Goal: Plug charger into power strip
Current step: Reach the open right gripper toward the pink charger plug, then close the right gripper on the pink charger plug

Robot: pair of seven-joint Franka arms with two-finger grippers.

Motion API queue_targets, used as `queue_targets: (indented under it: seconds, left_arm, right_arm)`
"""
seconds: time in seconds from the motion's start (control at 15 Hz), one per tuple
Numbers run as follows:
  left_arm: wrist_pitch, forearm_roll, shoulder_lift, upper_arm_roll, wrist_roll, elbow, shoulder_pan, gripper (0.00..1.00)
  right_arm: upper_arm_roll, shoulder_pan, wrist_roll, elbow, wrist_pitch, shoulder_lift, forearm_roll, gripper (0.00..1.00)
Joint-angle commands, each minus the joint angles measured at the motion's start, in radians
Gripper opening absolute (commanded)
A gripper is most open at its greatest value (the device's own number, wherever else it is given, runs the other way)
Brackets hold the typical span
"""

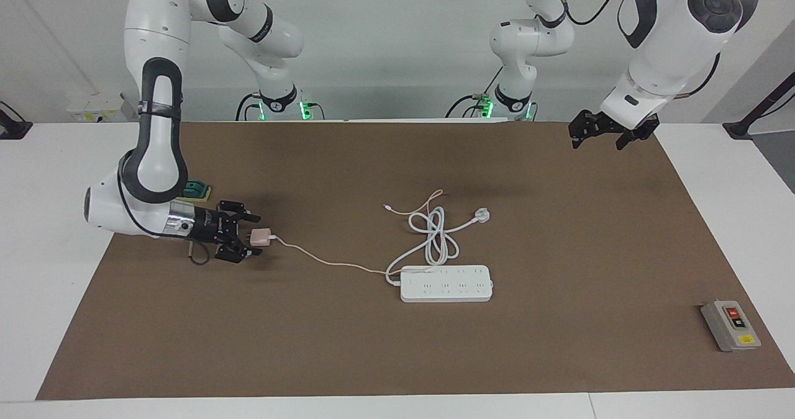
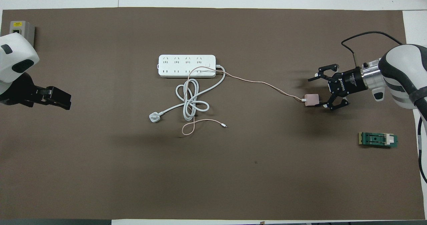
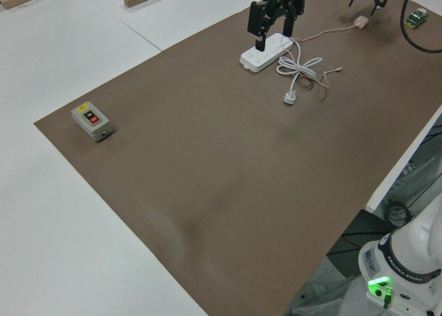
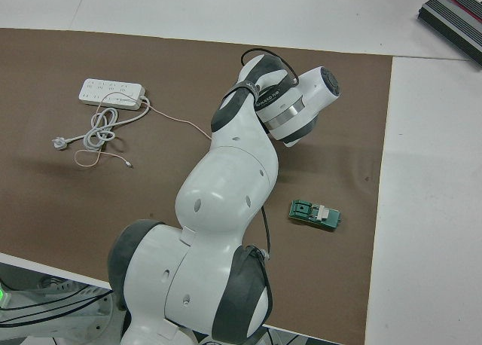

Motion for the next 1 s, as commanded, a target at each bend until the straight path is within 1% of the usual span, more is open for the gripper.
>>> queue_targets:
  seconds: [0.0,0.07,0.4,0.53,0.6,0.67,0.8,0.87,0.93]
  left_arm:
    - [0.008,0.008,-0.024,-0.008,0.012,-0.019,0.014,1.0]
    - [0.009,0.008,-0.024,-0.008,0.012,-0.019,0.014,1.0]
    - [0.008,0.008,-0.024,-0.008,0.012,-0.019,0.014,1.0]
    - [0.008,0.008,-0.024,-0.008,0.014,-0.021,0.014,1.0]
    - [0.008,0.008,-0.024,-0.008,0.012,-0.019,0.014,1.0]
    - [0.009,0.008,-0.024,-0.008,0.014,-0.019,0.014,1.0]
    - [0.008,0.008,-0.024,-0.008,0.012,-0.019,0.014,1.0]
    - [0.009,0.008,-0.024,-0.008,0.012,-0.019,0.014,1.0]
    - [0.008,0.008,-0.024,-0.008,0.012,-0.019,0.014,1.0]
  right_arm:
    - [0.009,-0.032,-0.07,0.008,-0.002,0.045,0.012,1.0]
    - [0.009,-0.04,-0.102,0.008,-0.002,0.056,0.012,1.0]
    - [0.007,-0.044,-0.113,0.007,0.003,0.076,0.018,1.0]
    - [0.007,-0.044,-0.121,0.002,0.029,0.083,0.024,1.0]
    - [0.007,-0.043,-0.145,-0.005,0.04,0.088,0.023,0.97]
    - [0.007,-0.043,-0.179,-0.016,0.046,0.09,0.024,0.7]
    - [0.006,-0.04,-0.182,-0.013,0.054,0.091,0.023,0.23]
    - [0.007,-0.037,-0.173,-0.01,0.054,0.09,0.024,0.0]
    - [0.006,-0.028,-0.164,-0.009,0.054,0.09,0.024,0.0]
